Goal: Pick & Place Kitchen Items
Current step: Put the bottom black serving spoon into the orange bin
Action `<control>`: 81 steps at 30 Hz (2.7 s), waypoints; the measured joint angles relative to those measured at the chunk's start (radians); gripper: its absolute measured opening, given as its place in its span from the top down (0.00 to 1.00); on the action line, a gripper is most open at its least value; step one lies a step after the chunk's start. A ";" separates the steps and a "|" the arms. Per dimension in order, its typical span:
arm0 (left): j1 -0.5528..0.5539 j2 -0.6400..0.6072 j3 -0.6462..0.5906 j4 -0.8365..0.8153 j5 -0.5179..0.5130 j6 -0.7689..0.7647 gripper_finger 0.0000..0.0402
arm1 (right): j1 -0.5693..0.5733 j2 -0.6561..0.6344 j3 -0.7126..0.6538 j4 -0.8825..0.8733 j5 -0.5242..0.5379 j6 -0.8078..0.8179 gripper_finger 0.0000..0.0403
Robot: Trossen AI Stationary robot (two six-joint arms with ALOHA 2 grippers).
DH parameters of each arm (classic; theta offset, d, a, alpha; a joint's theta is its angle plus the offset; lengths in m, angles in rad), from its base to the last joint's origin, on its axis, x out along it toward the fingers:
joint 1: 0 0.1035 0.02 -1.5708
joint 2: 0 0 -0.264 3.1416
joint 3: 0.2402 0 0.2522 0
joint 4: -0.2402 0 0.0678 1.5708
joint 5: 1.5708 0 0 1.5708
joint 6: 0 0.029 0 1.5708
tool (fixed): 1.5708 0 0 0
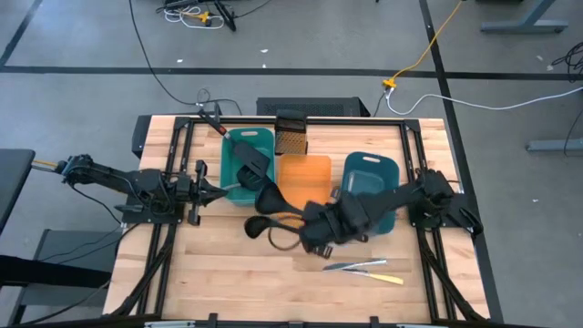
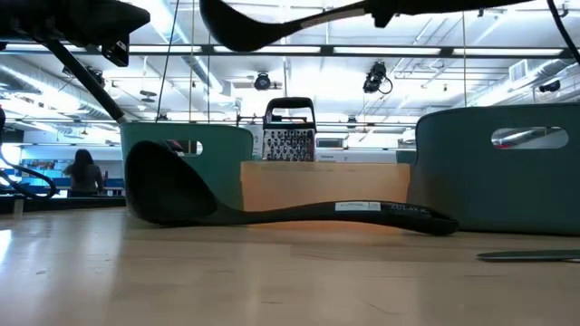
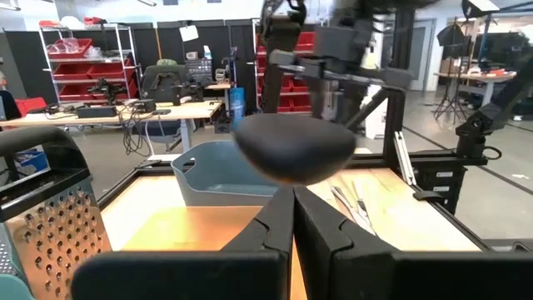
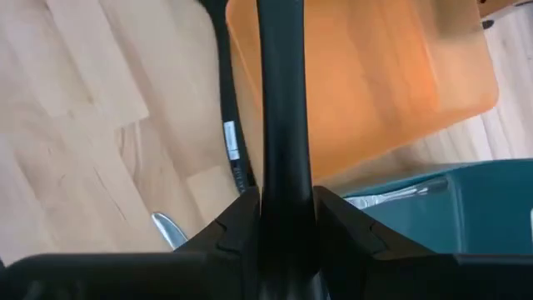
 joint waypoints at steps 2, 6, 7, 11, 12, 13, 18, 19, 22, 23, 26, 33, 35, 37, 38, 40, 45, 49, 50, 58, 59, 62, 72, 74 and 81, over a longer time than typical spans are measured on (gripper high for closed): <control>0.000 0.000 0.000 0.002 0.001 0.000 0.97 | -0.027 -0.021 0.000 0.006 -0.029 -0.039 0.75; 0.000 0.000 0.000 -0.001 0.001 0.002 0.97 | -0.077 -0.067 0.019 0.001 -0.016 -0.150 0.75; 0.000 0.000 0.000 -0.001 0.001 0.002 0.97 | -0.089 -0.083 0.017 0.001 -0.014 -0.181 0.75; 0.000 0.000 0.000 -0.002 0.002 0.003 0.97 | -0.133 -0.151 0.017 0.000 0.053 -0.320 0.75; 0.000 0.000 0.000 -0.002 0.002 0.003 0.97 | -0.140 -0.169 0.017 0.000 0.077 -0.368 0.75; 0.000 0.000 0.000 -0.004 0.001 0.003 0.97 | -0.146 -0.186 0.017 0.000 0.115 -0.409 0.75; 0.000 0.000 0.000 -0.008 0.001 0.003 0.97 | -0.172 -0.282 0.017 0.000 0.401 -0.582 0.73; 0.000 0.000 0.000 -0.009 0.001 0.003 0.97 | -0.182 -0.299 0.017 0.000 0.433 -0.589 0.73; 0.000 0.000 0.000 -0.009 0.001 0.004 0.97 | -0.228 -0.345 0.004 0.001 0.400 -0.589 0.75; 0.000 0.000 0.000 -0.010 0.001 0.004 0.97 | -0.241 -0.360 -0.007 -0.002 0.381 -0.586 0.75; 0.000 0.000 0.000 -0.017 0.001 0.004 0.97 | -0.253 -0.414 -0.068 0.000 0.348 -0.594 0.75; 0.000 0.000 0.000 -0.026 0.001 0.005 0.97 | -0.255 -0.578 -0.335 -0.003 0.317 -0.528 0.75; 0.000 0.000 0.000 -0.026 0.001 0.007 0.97 | -0.281 -0.599 -0.421 -0.003 0.288 -0.525 0.75; 0.000 0.000 0.000 -0.027 0.001 0.016 0.97 | -0.316 -0.598 -0.485 -0.001 0.242 -0.544 0.75; 0.000 0.000 0.000 -0.027 0.001 0.019 0.97 | -0.331 -0.594 -0.506 -0.002 0.241 -0.555 0.75; 0.000 0.000 0.000 -0.027 0.001 0.023 0.97 | -0.350 -0.579 -0.528 -0.003 0.240 -0.594 0.75; 0.000 0.000 0.000 -0.027 0.001 0.023 0.97 | -0.350 -0.464 -0.535 0.005 0.223 -0.697 0.75; 0.000 0.000 0.000 -0.033 0.001 0.022 0.97 | -0.360 -0.383 -0.535 0.001 0.217 -0.729 0.75; 0.000 0.000 0.000 -0.035 0.001 0.023 0.97 | -0.361 -0.361 -0.535 0.001 0.208 -0.736 0.75; 0.000 0.000 0.000 -0.040 0.001 0.029 0.97 | -0.362 -0.212 -0.534 0.003 0.264 -0.833 0.75; 0.000 0.000 0.000 -0.040 0.001 0.029 0.97 | -0.362 -0.201 -0.534 0.002 0.301 -0.848 0.75; 0.000 0.000 0.000 -0.040 0.001 0.029 0.97 | -0.361 -0.173 -0.534 0.001 0.418 -0.885 0.75; 0.000 0.000 0.000 -0.040 0.001 0.029 0.97 | -0.360 -0.135 -0.534 0.199 0.528 -1.188 0.75; 0.000 0.000 0.000 -0.043 0.001 0.029 0.97 | -0.360 -0.136 -0.533 0.249 0.524 -1.230 0.75; 0.000 0.000 0.000 -0.048 0.001 0.029 0.97 | -0.361 -0.136 -0.533 0.314 0.485 -1.375 0.75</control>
